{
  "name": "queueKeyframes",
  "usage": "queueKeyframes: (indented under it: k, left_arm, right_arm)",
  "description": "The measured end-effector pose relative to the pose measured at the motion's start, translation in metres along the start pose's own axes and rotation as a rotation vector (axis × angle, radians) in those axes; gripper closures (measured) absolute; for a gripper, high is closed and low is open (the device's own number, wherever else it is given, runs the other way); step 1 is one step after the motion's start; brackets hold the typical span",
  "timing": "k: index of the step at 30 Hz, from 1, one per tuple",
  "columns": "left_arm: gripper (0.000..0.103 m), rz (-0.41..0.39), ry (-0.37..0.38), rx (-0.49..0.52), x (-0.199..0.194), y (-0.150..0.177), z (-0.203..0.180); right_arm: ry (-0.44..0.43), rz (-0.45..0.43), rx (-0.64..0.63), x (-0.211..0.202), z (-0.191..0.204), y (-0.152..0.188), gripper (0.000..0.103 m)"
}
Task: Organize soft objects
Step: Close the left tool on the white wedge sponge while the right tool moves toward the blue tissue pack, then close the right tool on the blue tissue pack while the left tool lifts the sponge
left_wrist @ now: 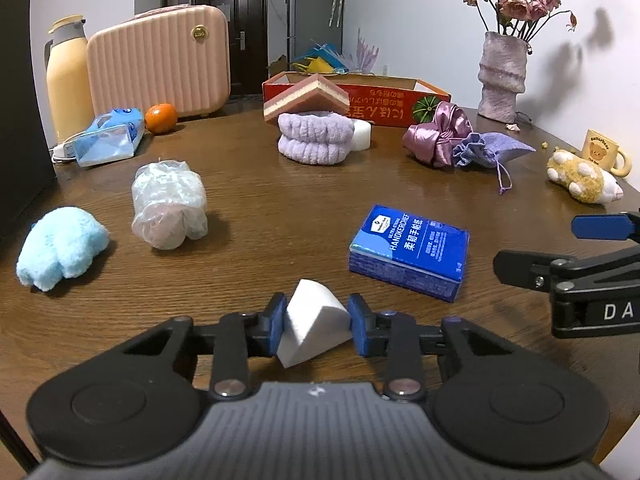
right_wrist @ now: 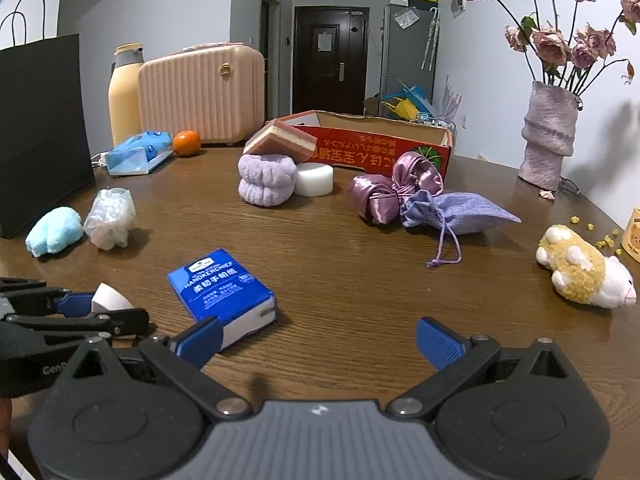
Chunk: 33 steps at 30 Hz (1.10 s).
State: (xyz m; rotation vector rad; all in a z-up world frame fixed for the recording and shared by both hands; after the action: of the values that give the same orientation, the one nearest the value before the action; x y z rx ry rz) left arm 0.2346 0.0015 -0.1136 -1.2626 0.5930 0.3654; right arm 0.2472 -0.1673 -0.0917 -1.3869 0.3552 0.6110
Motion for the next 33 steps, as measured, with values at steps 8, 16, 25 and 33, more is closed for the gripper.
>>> queueKeyframes:
  k: [8, 16, 25, 33]
  left_arm:
    - [0.071, -0.018, -0.003, -0.018, -0.004, -0.001, 0.008]
    - [0.071, -0.044, -0.054, -0.044, -0.011, -0.006, 0.028]
    - [0.071, -0.068, -0.095, -0.070, -0.016, -0.009, 0.048]
    - [0.071, -0.072, -0.102, -0.086, -0.015, -0.008, 0.057]
  right_arm:
    - [-0.045, 0.013, -0.028, 0.011, 0.015, -0.004, 0.000]
    - [-0.092, 0.051, -0.071, 0.032, 0.037, -0.006, 0.000]
    - [-0.122, 0.094, -0.105, 0.057, 0.054, -0.005, 0.005]
    - [-0.170, 0.122, -0.109, 0.064, 0.061, -0.002, 0.031]
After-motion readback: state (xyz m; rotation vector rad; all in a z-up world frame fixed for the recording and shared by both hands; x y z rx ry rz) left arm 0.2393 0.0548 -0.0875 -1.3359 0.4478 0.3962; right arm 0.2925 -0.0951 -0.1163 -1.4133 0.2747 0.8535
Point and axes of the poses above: each gripper's, at about its wrist camera, not at the fingertips, and x roughly the way its jaws point, z to its left, y to its underside, the point moved 8 cm from there along x, roughly the way its jaws point, and after that the axes turned 13 degrees about x, right-handed, at the moved point
